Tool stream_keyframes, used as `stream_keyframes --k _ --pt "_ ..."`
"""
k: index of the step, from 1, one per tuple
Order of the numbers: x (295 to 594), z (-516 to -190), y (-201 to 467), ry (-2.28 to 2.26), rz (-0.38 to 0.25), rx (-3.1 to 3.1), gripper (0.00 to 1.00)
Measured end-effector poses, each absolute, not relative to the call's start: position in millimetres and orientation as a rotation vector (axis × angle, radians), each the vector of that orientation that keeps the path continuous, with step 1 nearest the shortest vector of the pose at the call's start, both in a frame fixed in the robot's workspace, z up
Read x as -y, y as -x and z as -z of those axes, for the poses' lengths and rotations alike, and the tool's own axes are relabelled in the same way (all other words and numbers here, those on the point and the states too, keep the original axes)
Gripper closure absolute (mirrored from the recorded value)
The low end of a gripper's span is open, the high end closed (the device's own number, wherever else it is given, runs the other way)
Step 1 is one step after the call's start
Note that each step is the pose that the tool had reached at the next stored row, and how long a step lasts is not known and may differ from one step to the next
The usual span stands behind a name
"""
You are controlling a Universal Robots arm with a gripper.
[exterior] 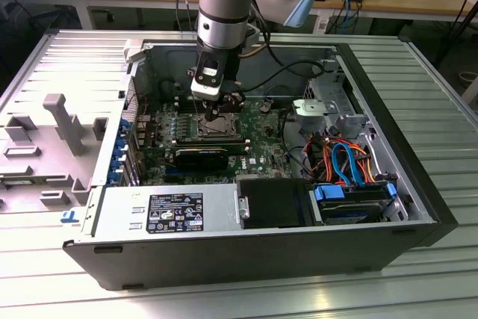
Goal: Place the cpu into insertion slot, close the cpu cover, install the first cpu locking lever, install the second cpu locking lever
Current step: 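Install the first cpu locking lever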
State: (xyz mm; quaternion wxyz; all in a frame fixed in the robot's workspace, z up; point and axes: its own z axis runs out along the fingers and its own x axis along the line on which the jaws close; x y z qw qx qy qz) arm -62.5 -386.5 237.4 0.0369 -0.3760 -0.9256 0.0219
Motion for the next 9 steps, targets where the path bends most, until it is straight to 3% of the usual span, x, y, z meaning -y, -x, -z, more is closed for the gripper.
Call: stream_keyframes --k 9 --pt "386.5 -237.4 62.4 1.099 -0.069 2.864 0.89"
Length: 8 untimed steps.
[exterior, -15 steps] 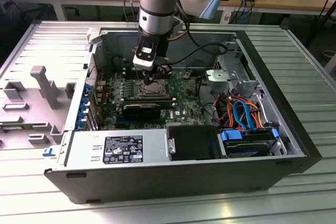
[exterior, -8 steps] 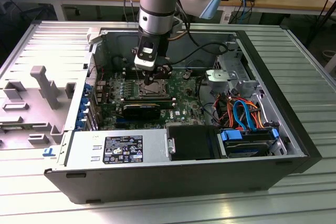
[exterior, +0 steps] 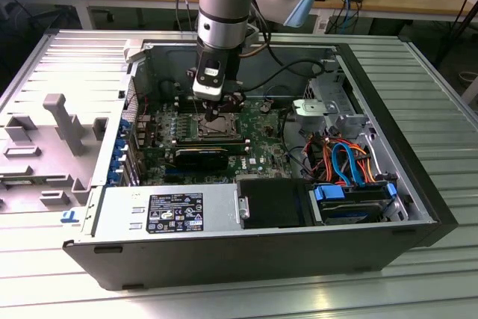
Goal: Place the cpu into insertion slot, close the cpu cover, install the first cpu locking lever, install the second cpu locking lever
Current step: 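Install the first cpu locking lever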
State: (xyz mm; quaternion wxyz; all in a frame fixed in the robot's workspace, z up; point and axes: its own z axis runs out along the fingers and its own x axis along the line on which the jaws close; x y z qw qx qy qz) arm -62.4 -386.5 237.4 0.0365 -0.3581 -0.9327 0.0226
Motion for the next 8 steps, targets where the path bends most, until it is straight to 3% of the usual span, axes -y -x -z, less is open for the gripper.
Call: stream_keyframes --k 8 --pt "386.5 -237.4 62.5 1.056 -0.071 2.881 0.89"
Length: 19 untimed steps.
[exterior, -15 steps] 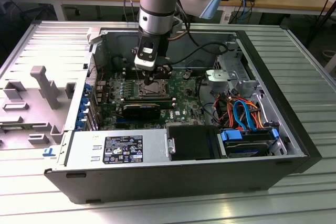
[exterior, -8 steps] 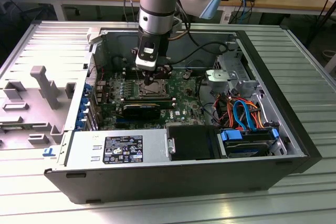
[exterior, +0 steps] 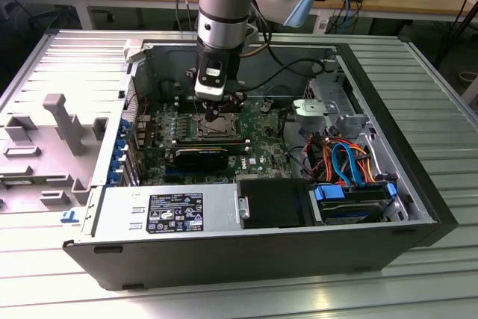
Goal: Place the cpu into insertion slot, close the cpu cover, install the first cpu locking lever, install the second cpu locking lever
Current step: 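Install the first cpu locking lever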
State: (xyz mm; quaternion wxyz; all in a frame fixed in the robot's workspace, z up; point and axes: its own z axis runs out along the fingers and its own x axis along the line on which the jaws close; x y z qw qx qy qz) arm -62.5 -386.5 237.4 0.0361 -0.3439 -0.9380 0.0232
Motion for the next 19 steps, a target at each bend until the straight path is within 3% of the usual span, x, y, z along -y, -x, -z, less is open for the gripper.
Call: stream_keyframes --k 19 --pt "386.5 -237.4 62.5 0.951 -0.075 2.919 0.89"
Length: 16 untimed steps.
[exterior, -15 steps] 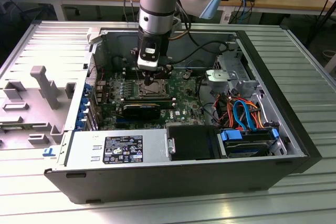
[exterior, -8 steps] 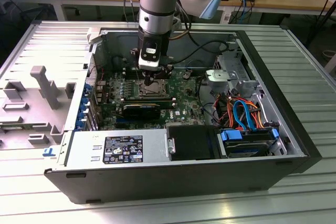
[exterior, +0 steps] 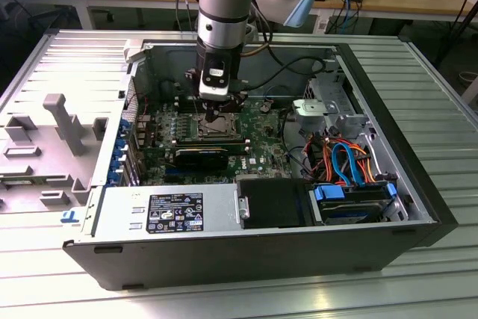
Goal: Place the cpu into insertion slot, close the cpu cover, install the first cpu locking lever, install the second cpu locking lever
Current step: 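Install the first cpu locking lever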
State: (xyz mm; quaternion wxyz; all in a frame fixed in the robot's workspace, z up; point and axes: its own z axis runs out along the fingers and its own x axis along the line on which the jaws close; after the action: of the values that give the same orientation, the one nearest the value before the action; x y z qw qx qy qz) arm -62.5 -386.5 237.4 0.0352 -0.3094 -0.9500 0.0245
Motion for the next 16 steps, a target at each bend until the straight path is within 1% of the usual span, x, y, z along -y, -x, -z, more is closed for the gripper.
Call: stream_keyframes --k 16 --pt "386.5 -237.4 62.5 0.883 -0.078 2.942 0.89"
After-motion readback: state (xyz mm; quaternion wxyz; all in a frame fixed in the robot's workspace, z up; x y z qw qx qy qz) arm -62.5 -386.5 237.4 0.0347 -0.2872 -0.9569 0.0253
